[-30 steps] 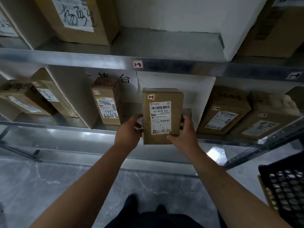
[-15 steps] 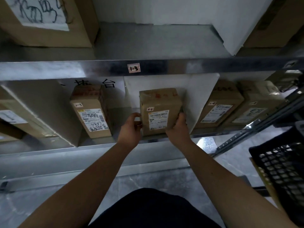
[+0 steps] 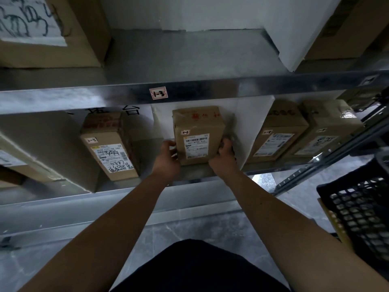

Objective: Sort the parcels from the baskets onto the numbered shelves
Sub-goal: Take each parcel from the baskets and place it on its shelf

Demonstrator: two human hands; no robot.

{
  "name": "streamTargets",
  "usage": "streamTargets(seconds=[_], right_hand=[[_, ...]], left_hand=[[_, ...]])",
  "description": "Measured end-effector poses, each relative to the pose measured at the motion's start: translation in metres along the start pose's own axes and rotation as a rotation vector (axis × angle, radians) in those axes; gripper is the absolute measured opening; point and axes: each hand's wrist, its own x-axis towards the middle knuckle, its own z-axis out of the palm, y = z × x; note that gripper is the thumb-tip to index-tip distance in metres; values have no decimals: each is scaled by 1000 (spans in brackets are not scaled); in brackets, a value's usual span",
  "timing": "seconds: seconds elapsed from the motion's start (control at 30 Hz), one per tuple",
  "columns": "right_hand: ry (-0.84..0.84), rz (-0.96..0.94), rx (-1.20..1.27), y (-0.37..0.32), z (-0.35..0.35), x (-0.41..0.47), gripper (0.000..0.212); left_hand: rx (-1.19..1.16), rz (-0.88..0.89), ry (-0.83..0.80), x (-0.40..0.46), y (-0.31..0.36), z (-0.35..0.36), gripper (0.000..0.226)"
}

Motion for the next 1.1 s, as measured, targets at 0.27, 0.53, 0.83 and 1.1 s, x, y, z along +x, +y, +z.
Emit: streamTargets(seconds=[0.27,0.53,0.83,1.1], right_hand=[[-105,-99,-25,18,-5,-5,98],[-174,-179,-193,42,-3,-35,80],[-176,-118,-294,61,-8,-66,74],[-10,33,-294,93,-70,-124,69]], left_hand=[[295,-8,55,-16,8,-7,65],[701,83,54,-53,-12,-6,55],[836,248,-102,-61,-16,23,59],[773,439,-422,-70,-3,100,62]])
